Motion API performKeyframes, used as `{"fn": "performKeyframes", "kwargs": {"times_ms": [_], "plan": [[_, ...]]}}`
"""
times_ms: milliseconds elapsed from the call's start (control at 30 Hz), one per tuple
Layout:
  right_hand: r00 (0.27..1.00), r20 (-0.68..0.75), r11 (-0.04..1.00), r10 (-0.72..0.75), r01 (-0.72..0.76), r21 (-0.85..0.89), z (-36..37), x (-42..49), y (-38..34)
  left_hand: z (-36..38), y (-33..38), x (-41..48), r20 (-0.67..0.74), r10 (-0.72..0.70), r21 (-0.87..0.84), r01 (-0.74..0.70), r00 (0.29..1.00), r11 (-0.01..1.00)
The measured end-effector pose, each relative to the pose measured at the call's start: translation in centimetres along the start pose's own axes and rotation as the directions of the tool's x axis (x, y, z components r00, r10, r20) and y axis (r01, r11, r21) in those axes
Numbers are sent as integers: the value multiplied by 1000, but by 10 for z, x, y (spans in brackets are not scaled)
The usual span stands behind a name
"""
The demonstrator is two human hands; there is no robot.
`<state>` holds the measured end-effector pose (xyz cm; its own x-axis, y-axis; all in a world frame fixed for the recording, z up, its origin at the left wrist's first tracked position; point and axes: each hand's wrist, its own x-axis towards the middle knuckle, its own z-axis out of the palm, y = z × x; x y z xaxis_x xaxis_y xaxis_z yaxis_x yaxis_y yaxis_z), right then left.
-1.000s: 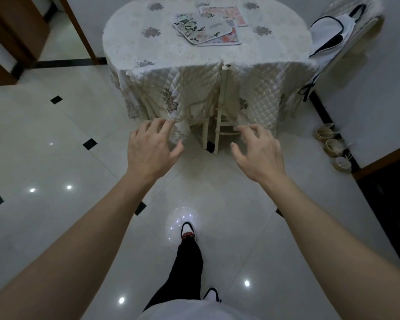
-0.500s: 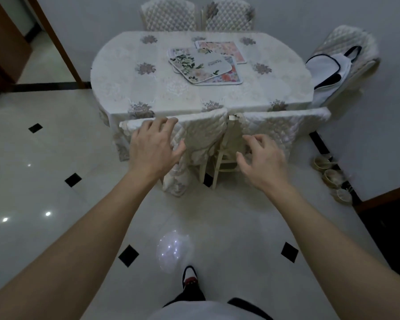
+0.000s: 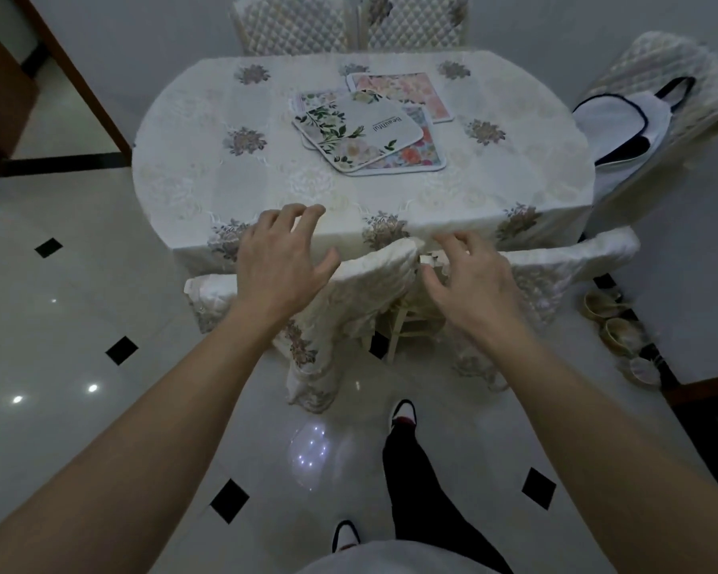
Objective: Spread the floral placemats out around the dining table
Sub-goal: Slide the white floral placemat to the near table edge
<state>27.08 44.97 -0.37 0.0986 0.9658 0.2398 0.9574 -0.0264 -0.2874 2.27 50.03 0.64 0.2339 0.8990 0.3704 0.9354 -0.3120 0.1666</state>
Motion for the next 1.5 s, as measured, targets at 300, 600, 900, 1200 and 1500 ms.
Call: {"fn": "performKeyframes", "kwargs": {"times_ms": [300,600,900,1200,1500], "plan": [[998,19,998,-52,52,20,43,140,66,65,20,132,58,-47,18,46,997,999],[995,72,997,-67,64,52,60,264,111,110,35,238,81,-108,81,101,991,992],[994,73,995,-87,84,47,91,326,105,138,1,290,95,-148,86,140,984,986],[996,21,995,-92,91,36,100,375,81,151,-35,340,74,-123,-16,124,990,992],[988,68,991,-135,134,18,131,411,89,194,-63,349,130,-166,-63,175,978,983]]}}
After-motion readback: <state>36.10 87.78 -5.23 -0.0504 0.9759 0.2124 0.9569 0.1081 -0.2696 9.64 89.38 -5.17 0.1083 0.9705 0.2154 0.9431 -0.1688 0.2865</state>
